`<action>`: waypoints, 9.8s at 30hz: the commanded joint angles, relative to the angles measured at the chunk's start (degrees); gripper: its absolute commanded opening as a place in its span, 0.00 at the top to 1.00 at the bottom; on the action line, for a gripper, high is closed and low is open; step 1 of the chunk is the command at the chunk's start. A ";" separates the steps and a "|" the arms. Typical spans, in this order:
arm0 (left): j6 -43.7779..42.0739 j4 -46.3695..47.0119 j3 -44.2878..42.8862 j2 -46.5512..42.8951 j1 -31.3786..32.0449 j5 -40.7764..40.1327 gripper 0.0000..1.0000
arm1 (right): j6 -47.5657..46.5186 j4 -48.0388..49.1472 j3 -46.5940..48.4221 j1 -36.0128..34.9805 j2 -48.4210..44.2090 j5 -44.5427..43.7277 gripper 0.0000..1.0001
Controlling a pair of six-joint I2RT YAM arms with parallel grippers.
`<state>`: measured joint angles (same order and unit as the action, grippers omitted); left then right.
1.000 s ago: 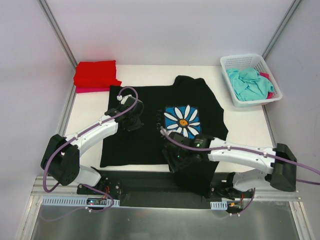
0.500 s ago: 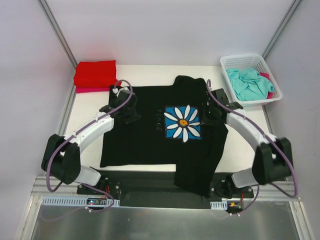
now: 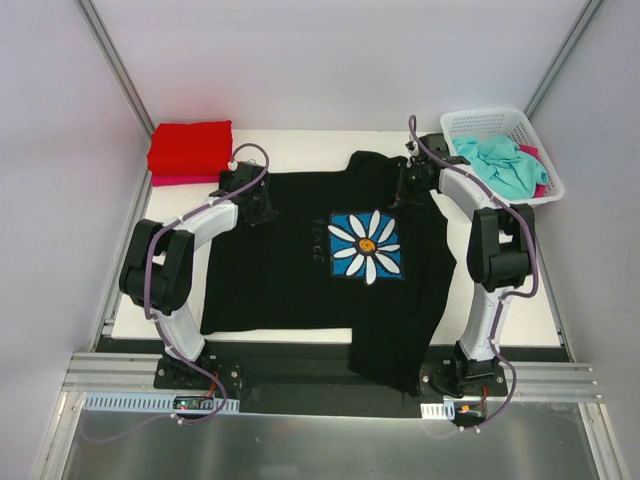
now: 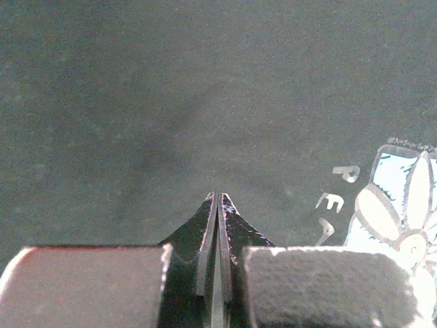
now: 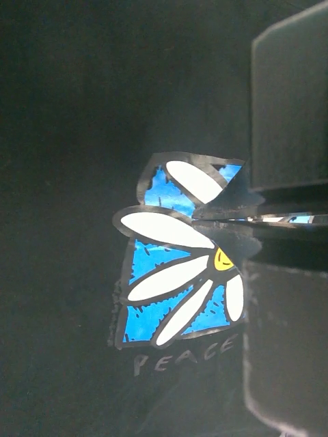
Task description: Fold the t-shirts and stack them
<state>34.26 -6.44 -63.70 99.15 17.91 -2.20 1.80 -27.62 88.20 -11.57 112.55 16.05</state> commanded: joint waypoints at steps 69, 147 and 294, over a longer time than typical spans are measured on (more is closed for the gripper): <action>-0.86 -11.49 -0.99 -18.64 9.60 0.97 0.44 | -5.85 -8.95 38.62 11.31 25.17 13.12 0.41; -1.74 -2.27 -5.10 -3.30 12.58 0.52 0.51 | -4.35 -9.82 30.54 11.22 18.32 10.49 0.60; 5.47 4.50 -8.02 12.99 13.64 5.36 0.52 | -11.47 -19.41 24.37 4.45 18.13 -3.66 0.99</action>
<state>39.62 1.39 -73.12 114.32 32.16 2.79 -9.63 -46.19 107.24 -6.35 130.61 14.09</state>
